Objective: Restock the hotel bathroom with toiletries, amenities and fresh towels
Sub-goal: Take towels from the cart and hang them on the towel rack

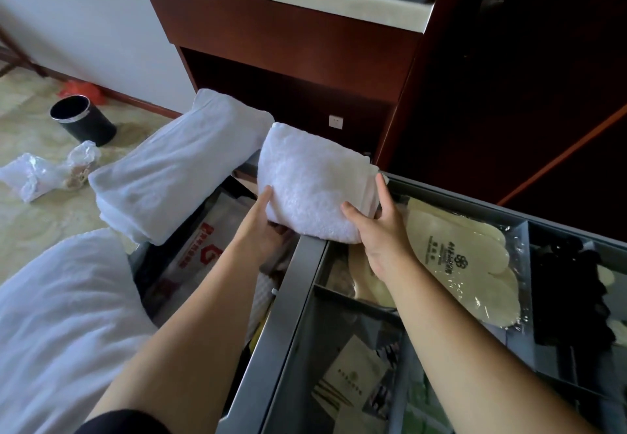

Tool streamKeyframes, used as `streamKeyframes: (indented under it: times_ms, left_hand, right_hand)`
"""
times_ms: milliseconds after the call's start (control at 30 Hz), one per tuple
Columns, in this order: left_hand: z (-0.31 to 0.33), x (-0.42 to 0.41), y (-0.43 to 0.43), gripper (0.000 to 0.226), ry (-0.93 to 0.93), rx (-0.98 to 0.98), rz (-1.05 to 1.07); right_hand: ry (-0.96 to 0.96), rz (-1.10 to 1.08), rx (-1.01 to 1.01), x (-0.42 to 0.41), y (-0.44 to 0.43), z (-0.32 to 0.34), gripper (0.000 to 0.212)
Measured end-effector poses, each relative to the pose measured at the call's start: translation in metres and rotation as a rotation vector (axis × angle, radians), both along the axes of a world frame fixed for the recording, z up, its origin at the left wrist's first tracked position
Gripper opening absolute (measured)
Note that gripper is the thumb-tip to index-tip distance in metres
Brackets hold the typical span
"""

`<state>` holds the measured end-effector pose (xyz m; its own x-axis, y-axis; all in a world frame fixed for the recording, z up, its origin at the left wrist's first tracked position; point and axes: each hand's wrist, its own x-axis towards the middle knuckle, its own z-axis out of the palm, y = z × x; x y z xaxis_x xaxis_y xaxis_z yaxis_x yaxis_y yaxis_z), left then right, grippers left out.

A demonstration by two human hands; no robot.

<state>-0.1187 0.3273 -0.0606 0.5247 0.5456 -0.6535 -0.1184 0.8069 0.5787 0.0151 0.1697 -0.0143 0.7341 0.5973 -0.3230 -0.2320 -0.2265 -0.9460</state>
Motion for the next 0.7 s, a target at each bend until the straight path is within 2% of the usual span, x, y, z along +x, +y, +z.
streamKeyframes:
  times_ms: [133, 333, 433, 533, 700]
  left_hand:
    - [-0.006, -0.005, 0.005, 0.064, -0.059, 0.052, 0.081]
    - [0.009, -0.027, 0.027, 0.052, -0.047, 0.160, 0.114]
    - [0.034, -0.036, 0.032, 0.050, -0.017, 0.226, 0.027]
    - [0.059, -0.040, 0.032, 0.059, 0.024, 0.295, -0.112]
    - [0.089, -0.039, 0.024, 0.058, 0.102, 0.493, -0.314]
  right_hand:
    - [-0.009, 0.010, 0.055, 0.002, 0.007, 0.000, 0.096]
    - [-0.101, 0.113, 0.045, 0.002, 0.004, 0.021, 0.081]
    - [-0.137, 0.137, 0.071, 0.005, -0.005, 0.033, 0.079]
    - [-0.152, 0.141, 0.101, 0.008, -0.018, 0.045, 0.078]
    - [-0.093, 0.146, 0.177, 0.016, -0.050, 0.055, 0.077]
